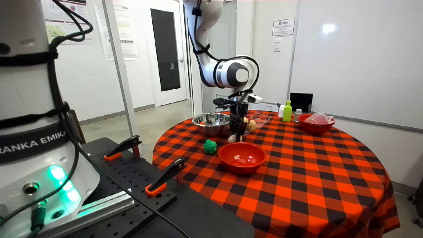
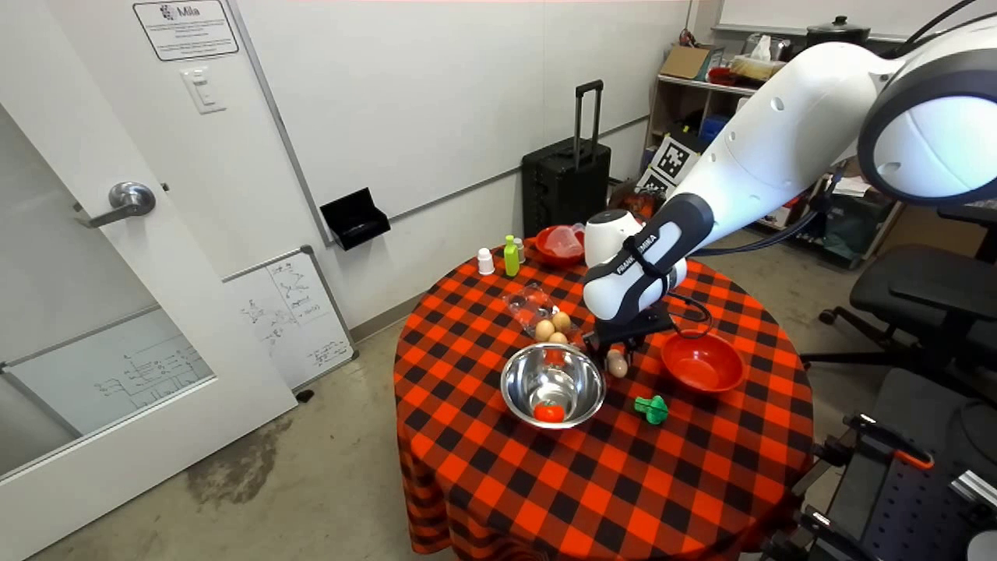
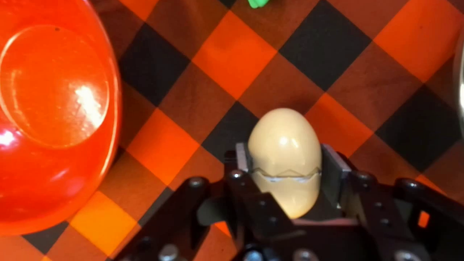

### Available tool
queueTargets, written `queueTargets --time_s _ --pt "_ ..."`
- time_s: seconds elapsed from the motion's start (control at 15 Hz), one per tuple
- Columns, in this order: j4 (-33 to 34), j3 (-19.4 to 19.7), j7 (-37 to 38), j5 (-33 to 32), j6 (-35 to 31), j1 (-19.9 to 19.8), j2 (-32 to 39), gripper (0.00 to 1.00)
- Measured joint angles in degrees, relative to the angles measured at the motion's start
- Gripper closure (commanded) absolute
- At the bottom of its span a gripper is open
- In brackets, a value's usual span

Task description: Take the egg out of the silver bowl

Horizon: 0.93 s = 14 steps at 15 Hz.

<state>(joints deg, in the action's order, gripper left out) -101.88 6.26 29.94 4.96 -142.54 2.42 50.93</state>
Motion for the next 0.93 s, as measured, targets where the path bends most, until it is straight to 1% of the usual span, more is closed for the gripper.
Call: queueTargets --time_s 0.07,0.13,0.2,0.27,0.33,0.67,0.93 --pt "0.6 0.1 0.0 0.0 0.4 0.0 0.3 0.25" --pt "1.0 0.3 0.0 0.0 0.7 0.0 0.5 0.2" --pt "1.3 0.5 0.0 0.0 0.8 0.0 0.8 0.12" --pt "1.5 0.7 0.0 0.0 0.8 -0.1 1.0 0.05" --pt "1.5 0.8 0.0 0.0 0.8 -0.1 1.1 0.01" --pt "1.4 1.3 0.1 0.0 0.6 0.0 0.5 0.0" --pt "0.2 2.2 0.3 0.0 0.3 0.3 -2.3 0.0"
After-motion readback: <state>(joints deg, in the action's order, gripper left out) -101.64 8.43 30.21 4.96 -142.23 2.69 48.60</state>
